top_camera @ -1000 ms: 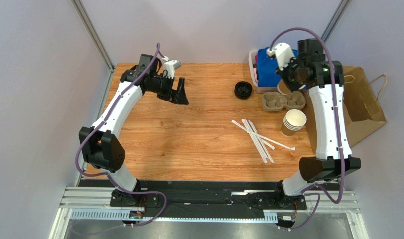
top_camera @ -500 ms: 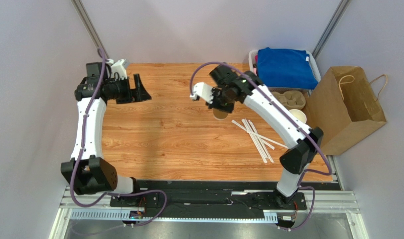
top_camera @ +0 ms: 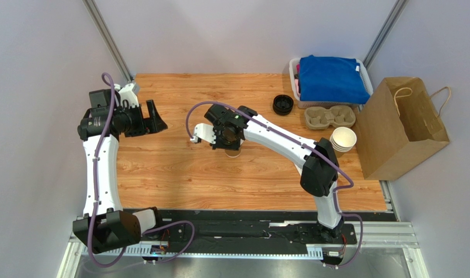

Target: Pack the takeout coffee

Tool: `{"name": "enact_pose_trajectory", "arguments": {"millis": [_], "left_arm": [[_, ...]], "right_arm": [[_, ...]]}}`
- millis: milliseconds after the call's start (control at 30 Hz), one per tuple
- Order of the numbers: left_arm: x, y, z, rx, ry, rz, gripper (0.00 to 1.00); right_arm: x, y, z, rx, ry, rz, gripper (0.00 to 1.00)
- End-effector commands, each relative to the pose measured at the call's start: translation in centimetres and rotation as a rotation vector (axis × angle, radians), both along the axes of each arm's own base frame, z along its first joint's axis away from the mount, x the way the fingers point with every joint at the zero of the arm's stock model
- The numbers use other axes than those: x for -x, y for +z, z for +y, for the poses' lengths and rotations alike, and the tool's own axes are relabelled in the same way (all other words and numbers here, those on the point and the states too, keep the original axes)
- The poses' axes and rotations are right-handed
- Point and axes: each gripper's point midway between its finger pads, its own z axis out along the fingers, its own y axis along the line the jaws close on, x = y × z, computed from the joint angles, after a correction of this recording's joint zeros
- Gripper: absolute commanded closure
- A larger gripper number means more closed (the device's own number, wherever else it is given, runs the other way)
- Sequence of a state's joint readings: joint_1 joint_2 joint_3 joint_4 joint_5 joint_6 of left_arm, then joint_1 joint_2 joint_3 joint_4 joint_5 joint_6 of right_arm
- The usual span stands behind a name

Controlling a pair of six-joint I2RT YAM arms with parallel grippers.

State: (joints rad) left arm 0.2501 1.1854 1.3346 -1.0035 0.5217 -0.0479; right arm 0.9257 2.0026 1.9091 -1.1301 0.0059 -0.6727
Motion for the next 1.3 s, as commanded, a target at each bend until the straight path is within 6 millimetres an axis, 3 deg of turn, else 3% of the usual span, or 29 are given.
{"name": "enact_pose_trajectory", "arguments": {"millis": [0,267,467,500,600,700,733,800,833,933,967,1000,1033,1067,1267], "left_arm": [[-0.2,0.5,0.5,-0.023,0.023,-0.028,0.01],[-1.3,0.1,0.5,0.004,0.021,-0.007,0.01],[-1.6,-0.1,0.2,0.022,0.006,0.002,0.01],[-1.6,-0.2,0.2,0.025,0.004,0.007,0.01],[-1.5,-0.3,0.0,0.034,-0.014,0.008,0.01],[-1.6,-0.1,-0.3,0.039,-0.037,-0.002,0.01],[-1.6,0.1,-0.4,0.039,-0.046,-0.011,0.01],[-1.9,0.4,-0.4,0.031,-0.060,-0.025,0.01],[-2.1,0.7,-0.3,0.027,-0.067,-0.036,0.01],[-2.8,1.2,-0.3,0.020,-0.079,-0.056,0.01],[-2.9,1.3,-0.3,0.021,-0.081,-0.061,0.01],[-3.2,1.5,-0.5,0.025,-0.092,-0.070,0.01],[-3.5,1.6,-0.5,0.027,-0.093,-0.074,0.01],[-3.6,1.7,-0.6,0.029,-0.098,-0.078,0.01],[-4.6,1.5,-1.6,0.036,-0.136,-0.087,0.01]], "right_arm": [[-0.8,-0.1,2.1,-0.067,-0.063,-0.061,1.00],[0.3,-1.5,3.5,-0.072,-0.075,-0.057,0.99],[1.4,-2.1,3.6,-0.058,-0.083,-0.021,0.75],[1.7,-2.0,3.5,-0.059,-0.082,-0.004,0.66],[2.1,-0.7,3.7,-0.078,-0.089,0.024,0.51],[3.2,2.5,4.2,-0.152,-0.086,0.092,0.40],[3.0,5.1,4.5,-0.215,-0.088,0.089,0.38],[2.7,7.1,3.6,-0.275,-0.122,0.144,0.31],[2.2,8.7,2.9,-0.314,-0.132,0.137,0.28],[-1.4,10.3,-0.5,-0.359,-0.204,0.105,0.22],[-3.9,10.6,-2.8,-0.372,-0.277,0.094,0.21],[-5.0,10.9,-3.9,-0.392,-0.316,0.101,0.21],[-6.5,10.5,-5.1,-0.391,-0.361,0.107,0.22],[-8.8,10.9,-7.8,-0.400,-0.431,0.092,0.23],[-15.8,8.8,-16.4,-0.382,-0.599,0.054,0.30]]}}
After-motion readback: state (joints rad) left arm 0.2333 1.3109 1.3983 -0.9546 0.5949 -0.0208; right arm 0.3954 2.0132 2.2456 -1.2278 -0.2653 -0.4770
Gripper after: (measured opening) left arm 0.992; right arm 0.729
